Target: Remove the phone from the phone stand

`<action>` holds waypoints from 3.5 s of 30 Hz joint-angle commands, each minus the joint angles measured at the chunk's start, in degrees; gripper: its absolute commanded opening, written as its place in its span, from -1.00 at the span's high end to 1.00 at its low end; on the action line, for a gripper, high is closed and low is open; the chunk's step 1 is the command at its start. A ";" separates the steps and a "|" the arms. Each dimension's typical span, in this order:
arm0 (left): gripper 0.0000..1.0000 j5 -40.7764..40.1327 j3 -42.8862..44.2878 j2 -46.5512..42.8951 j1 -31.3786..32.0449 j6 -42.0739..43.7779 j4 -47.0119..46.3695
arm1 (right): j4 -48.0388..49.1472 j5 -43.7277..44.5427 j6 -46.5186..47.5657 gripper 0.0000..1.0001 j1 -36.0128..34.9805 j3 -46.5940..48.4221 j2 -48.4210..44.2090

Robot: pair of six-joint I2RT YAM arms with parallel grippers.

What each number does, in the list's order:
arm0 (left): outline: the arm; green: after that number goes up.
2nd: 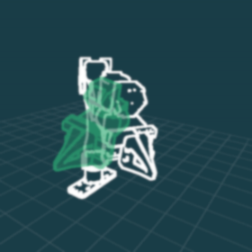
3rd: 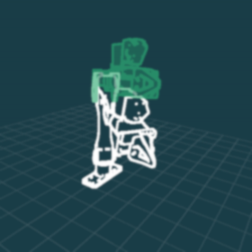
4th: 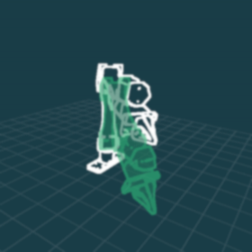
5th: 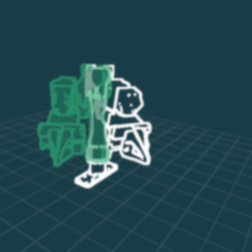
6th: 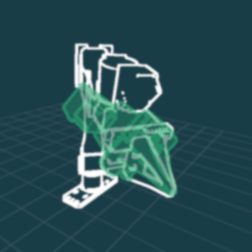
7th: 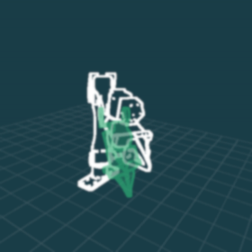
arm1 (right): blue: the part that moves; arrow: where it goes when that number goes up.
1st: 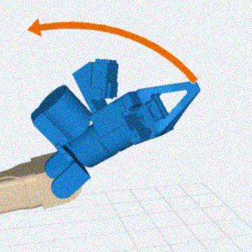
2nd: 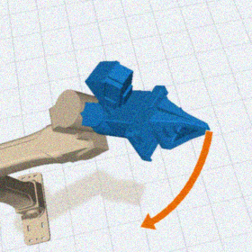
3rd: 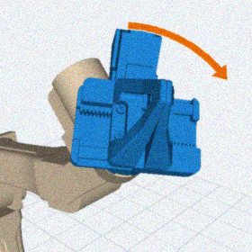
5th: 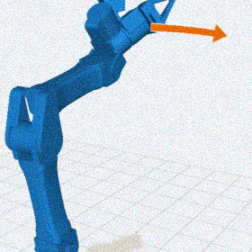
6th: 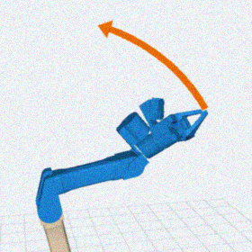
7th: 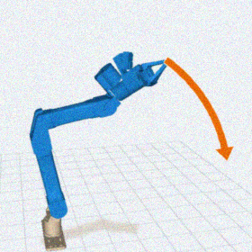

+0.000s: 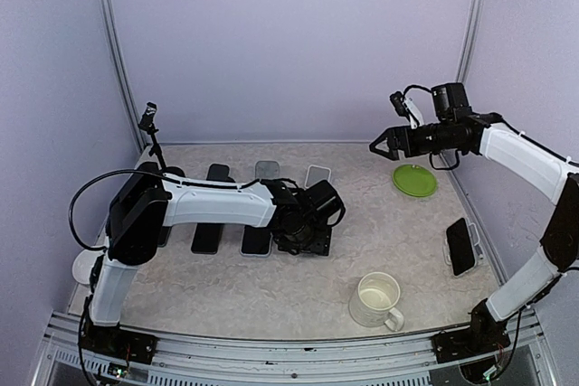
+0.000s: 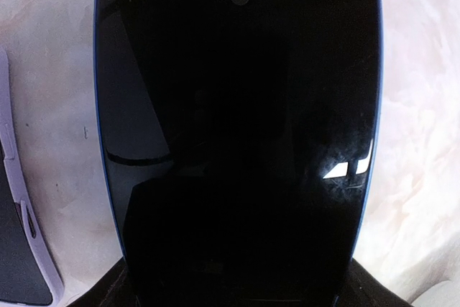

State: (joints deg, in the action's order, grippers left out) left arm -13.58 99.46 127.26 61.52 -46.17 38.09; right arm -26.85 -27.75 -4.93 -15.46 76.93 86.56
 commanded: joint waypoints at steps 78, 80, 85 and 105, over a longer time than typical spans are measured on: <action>-0.98 8.98 1.88 -8.51 -13.06 5.84 -9.78 | -26.44 20.05 -15.34 -0.33 26.01 -26.24 -15.46; -0.98 9.08 1.86 -8.61 -13.32 5.98 -9.95 | -26.29 20.03 -15.27 -0.24 26.01 -26.18 -15.66; -0.98 9.43 1.83 -8.48 -14.11 5.93 -10.04 | -24.91 20.00 -15.02 -0.19 25.96 -26.90 -14.16; -0.98 10.95 1.21 -10.41 -14.93 9.50 -13.55 | -19.69 10.72 -17.17 0.84 25.97 -25.68 -12.93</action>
State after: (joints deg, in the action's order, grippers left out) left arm -3.84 101.86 120.29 46.89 -38.85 28.21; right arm -50.70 -9.67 -19.92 10.70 51.16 72.34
